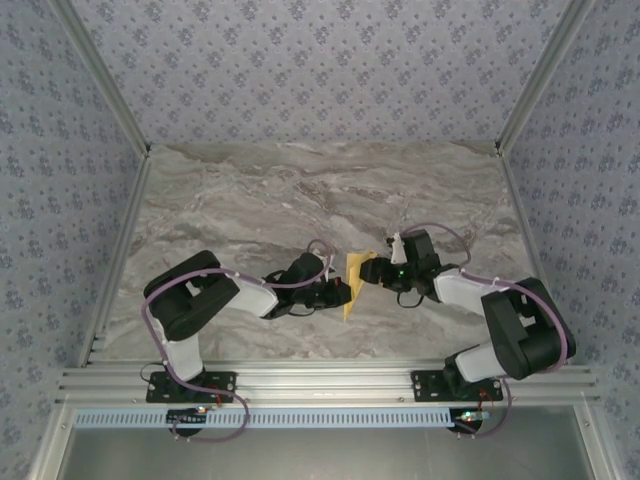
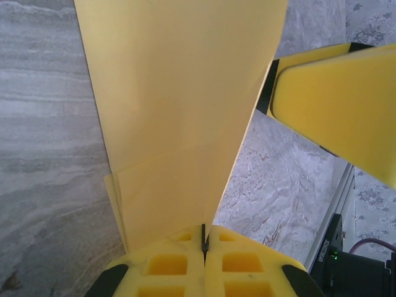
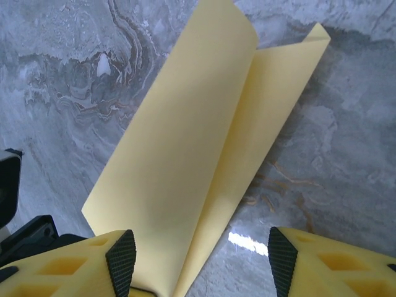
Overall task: Fold a paper plane with a square sheet of paper (fold left side to right side)
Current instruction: Fold the wing for the fifth time at the center of the table.
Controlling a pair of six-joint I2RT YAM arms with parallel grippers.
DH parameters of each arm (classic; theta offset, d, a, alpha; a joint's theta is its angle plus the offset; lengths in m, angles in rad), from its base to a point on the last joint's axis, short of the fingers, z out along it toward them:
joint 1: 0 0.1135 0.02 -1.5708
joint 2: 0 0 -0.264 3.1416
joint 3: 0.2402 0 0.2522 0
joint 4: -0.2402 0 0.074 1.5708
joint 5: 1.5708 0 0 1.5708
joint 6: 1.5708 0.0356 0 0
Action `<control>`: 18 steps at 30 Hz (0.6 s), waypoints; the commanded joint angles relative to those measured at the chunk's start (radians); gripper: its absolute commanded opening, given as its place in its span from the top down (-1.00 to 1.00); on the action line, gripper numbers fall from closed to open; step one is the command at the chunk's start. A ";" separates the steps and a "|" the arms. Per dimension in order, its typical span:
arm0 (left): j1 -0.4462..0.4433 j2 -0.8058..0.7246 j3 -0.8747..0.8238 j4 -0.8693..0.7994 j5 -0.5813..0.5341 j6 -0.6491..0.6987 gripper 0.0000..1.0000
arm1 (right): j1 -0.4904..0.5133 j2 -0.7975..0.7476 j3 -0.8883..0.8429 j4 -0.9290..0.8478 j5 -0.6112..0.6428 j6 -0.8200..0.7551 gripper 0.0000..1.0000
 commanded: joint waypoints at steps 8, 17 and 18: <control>0.002 0.030 0.034 0.030 0.029 -0.011 0.92 | 0.011 0.073 0.061 0.016 0.036 0.023 -0.18; 0.002 0.023 0.034 0.037 0.030 -0.011 0.84 | 0.030 0.146 0.097 -0.057 0.074 0.023 -0.11; 0.002 0.021 0.035 0.037 0.030 -0.010 0.82 | 0.030 0.151 0.099 -0.068 0.079 0.045 -0.10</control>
